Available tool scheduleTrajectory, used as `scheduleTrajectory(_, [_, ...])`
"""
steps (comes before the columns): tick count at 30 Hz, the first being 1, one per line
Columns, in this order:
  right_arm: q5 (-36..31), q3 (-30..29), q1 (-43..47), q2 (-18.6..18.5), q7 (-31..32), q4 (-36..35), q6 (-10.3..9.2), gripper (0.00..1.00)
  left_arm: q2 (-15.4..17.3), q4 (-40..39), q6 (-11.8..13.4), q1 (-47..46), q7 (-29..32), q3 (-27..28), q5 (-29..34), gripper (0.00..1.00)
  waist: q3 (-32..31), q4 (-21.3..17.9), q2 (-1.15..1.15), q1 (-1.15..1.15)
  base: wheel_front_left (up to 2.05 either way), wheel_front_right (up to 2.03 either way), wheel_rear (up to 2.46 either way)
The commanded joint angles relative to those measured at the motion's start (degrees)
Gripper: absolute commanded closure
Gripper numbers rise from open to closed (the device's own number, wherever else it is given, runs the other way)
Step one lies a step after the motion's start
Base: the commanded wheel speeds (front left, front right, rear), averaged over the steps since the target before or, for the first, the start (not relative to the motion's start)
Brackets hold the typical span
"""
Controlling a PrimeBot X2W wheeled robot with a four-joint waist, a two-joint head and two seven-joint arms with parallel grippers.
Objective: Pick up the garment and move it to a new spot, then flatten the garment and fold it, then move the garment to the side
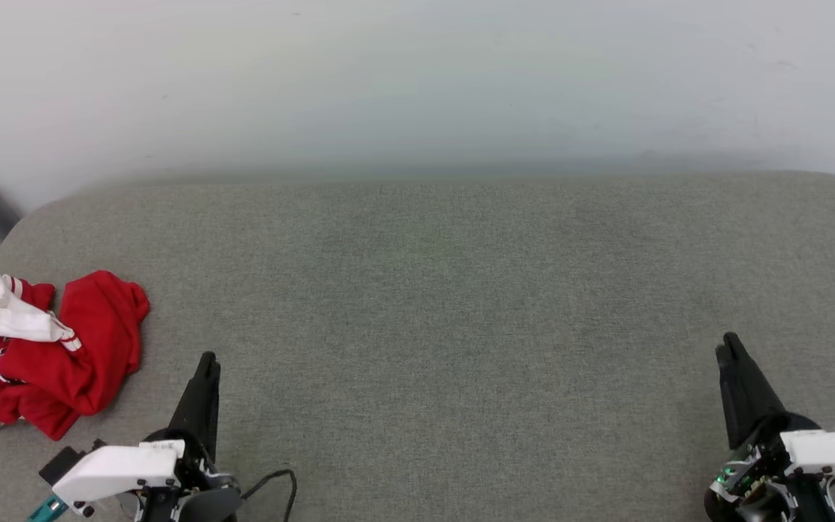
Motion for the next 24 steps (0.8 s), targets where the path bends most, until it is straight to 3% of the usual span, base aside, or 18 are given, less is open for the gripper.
scheduleTrajectory(1, [0.0,0.0,0.4,0.0,-0.1,0.5,-0.01,0.0,-0.1,0.4,0.0,0.4,-0.1,-0.1,0.0,0.0,0.0,0.0,0.0,0.0,0.0,0.0,0.0])
scheduleTrajectory(10, [-4.7,-0.6,1.7,0.0,-2.4,0.1,0.0,0.0,-0.1,-0.7,0.2,1.5,-2.5,0.0,3.7,0.0,0.1,0.0,0.0,0.0,0.0,0.0,0.0])
scheduleTrajectory(24, [-24.0,-1.2,3.0,0.1,-6.1,-6.5,0.0,0.0,-0.1,-5.9,5.6,2.1,-6.2,-1.8,22.3,0.0,0.3,0.0,0.0,0.0,0.0,0.0,0.0])
